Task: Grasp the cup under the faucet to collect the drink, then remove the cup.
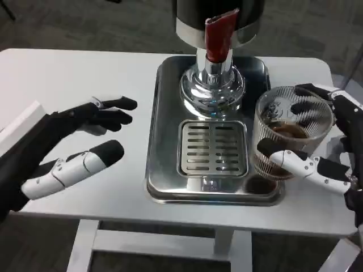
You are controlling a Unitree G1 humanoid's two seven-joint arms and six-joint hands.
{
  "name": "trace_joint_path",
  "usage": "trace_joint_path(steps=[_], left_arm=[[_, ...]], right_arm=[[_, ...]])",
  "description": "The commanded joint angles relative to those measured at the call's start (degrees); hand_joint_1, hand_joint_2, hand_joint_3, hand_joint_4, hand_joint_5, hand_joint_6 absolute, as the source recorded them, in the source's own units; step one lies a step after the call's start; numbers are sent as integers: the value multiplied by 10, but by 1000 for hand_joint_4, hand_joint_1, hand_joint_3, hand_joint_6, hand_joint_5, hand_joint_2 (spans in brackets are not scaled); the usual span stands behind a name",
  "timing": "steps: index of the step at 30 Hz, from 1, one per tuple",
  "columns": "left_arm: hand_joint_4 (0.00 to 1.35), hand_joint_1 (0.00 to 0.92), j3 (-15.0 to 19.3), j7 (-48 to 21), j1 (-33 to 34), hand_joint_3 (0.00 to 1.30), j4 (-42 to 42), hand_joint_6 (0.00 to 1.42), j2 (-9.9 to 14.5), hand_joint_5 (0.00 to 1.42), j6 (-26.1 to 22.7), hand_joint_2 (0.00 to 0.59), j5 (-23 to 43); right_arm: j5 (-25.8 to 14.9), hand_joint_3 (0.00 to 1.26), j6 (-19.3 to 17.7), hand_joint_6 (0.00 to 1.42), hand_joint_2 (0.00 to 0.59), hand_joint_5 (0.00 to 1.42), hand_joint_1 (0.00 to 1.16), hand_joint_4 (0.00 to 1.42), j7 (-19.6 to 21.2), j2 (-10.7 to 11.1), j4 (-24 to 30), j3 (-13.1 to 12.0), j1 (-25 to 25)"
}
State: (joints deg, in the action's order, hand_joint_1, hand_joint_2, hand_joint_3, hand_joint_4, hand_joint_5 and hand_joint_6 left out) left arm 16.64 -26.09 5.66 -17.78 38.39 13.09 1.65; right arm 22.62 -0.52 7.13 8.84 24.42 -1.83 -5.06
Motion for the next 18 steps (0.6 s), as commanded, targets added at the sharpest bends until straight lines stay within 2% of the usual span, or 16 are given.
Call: trace_joint_path(steps=[1,12,18], left_arm=[[275,0,-7,-18,-9,260,-26,341,14,296,-1,70,-7],[247,0,10,-40,-25,255,-83,327,26,264,-6,71,5],[246,0,23,-49,-33,255,-115,318,34,263,-7,71,9]], right_arm=[[-23,982,0,1424,195,1364,839,1126,-22,3,48,-10,19],[-50,1001,11,1424,195,1379,839,1151,-78,16,103,-22,51],[-62,1009,17,1424,192,1392,850,1154,-98,16,130,-29,66]])
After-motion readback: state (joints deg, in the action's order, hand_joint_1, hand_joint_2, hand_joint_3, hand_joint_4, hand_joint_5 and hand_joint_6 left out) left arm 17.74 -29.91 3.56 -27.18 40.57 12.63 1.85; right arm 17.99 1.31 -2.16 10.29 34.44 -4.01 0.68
